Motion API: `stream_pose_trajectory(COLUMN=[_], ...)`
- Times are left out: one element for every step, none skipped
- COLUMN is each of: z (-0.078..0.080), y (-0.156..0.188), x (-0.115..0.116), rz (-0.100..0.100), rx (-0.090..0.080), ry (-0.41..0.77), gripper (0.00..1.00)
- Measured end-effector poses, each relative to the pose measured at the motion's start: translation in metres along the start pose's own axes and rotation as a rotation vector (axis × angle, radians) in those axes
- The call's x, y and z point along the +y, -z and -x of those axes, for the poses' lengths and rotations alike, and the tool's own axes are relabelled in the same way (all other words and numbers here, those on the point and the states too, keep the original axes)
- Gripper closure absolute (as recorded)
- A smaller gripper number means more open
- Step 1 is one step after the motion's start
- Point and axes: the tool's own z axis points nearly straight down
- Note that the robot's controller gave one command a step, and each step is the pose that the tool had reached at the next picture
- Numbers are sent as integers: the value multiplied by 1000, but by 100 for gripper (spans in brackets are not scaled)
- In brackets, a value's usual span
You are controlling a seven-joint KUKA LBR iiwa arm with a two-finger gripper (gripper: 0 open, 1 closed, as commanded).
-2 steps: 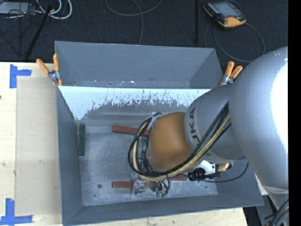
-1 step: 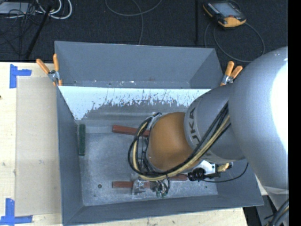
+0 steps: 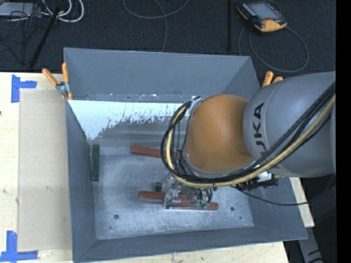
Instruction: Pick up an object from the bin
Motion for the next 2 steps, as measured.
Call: stream_pose_trajectory(z=[0, -2], y=[0, -3], x=[0, 13], rz=[0, 0], rx=[0, 0], ry=[-1, -13], gripper=[100, 100])
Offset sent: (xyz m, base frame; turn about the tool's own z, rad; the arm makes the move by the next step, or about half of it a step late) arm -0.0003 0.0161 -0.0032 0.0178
